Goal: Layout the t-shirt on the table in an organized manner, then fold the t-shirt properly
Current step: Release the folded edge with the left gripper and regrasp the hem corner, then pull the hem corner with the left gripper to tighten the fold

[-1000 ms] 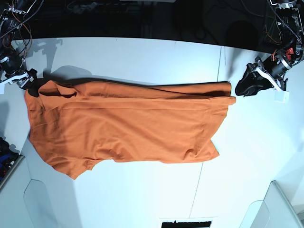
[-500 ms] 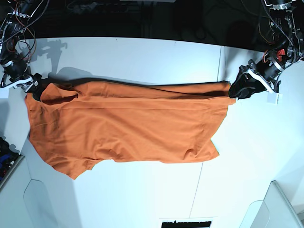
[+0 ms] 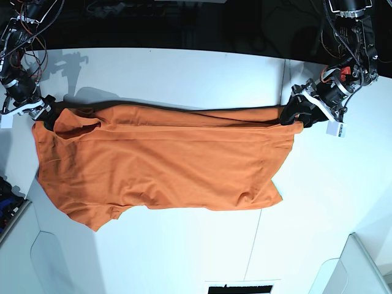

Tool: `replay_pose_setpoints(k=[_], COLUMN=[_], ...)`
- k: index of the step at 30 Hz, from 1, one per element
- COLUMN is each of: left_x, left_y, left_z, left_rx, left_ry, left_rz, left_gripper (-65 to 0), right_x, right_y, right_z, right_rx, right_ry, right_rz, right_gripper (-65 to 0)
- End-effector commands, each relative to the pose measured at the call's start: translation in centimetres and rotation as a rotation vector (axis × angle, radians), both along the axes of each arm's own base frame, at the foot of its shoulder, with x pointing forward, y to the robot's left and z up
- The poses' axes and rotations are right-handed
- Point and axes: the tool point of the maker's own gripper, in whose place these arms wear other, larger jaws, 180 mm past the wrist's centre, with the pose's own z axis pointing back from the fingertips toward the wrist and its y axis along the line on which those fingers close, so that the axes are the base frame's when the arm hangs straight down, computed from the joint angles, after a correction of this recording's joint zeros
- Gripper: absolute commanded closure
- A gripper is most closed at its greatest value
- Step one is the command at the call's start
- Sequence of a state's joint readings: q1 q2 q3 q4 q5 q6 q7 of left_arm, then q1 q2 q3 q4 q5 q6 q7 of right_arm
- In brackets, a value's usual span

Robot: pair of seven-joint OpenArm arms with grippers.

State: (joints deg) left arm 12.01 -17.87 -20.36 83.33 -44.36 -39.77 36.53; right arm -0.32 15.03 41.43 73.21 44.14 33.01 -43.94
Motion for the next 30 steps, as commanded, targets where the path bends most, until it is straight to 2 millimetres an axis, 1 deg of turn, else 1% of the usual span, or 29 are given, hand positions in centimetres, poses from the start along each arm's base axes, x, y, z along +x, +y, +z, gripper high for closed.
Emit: replay_pose_setpoints(k=[1,6,7,8,9,11,12,13,17,19,21,23,26,30], left_x=[0.9,1.0,0.9,0.8,0.7,0.4,0.3,0.2,0.2,0.2,0.1,0.1,-0.2,-0.8], left_y=[0.4,-0.7,-0.9,-1.2,-1.4,-2.0,-2.2,-2.2,-2.1,-1.7,-1.1,-0.3,0.7,1.6], left_z=[0.7,-0.4,-0.6,-0.9,-1.1,-1.7,-1.8,-1.9,-1.8,-1.6,-1.4,-1.0,-0.5,-0.4], left_rx=[0.008,0.003,0.016,0.028,0.038,0.058,0.068,0.072,0.082,0.101,0.125,0.146,0.142,0.146], left_ry=[-0.027,0.001,0.008,0.014,0.022,0.038,0.044,0.046,0.048,0.055,0.058,0.058,0.059,0.083], left_rz=[-0.001,-0.022,-0.034,-0.047,-0.06,-0.088,-0.098,-0.102,-0.109,-0.119,-0.13,-0.136,-0.136,-0.144], left_gripper=[-43.0,-42.5,-40.4,-35.1,-26.3,-5.2,0.0,0.0,0.0,0.0,0.0,0.0,0.0,0.0], right_x=[0.5,0.5,0.5,0.5,0.5,0.5,0.5,0.5,0.0,-0.5,-1.0,-1.7,-3.2,-4.8], right_y=[-0.5,-0.4,-0.4,-0.4,-0.4,-0.4,-0.4,-0.4,-0.5,-0.7,-1.0,-1.5,-1.9,-1.9], right_z=[0.9,0.9,0.9,0.9,0.9,0.8,0.8,0.9,0.7,0.4,0.6,0.8,0.2,-0.6], right_rx=[-0.018,-0.017,-0.017,-0.017,-0.017,-0.018,-0.018,-0.02,-0.027,-0.036,-0.027,-0.024,-0.03,-0.02], right_ry=[-0.022,-0.022,-0.022,-0.023,-0.022,-0.021,-0.021,-0.024,0.013,0.051,0.061,0.061,0.096,0.13], right_rz=[0.005,0.005,0.005,0.005,0.005,0.005,0.006,0.01,0.042,0.066,0.077,0.082,0.087,0.088], right_gripper=[-40.5,-40.2,-39.3,-35.7,-29.6,-12.9,-5.1,0.0,0.0,0.0,0.0,0.0,0.0,0.0])
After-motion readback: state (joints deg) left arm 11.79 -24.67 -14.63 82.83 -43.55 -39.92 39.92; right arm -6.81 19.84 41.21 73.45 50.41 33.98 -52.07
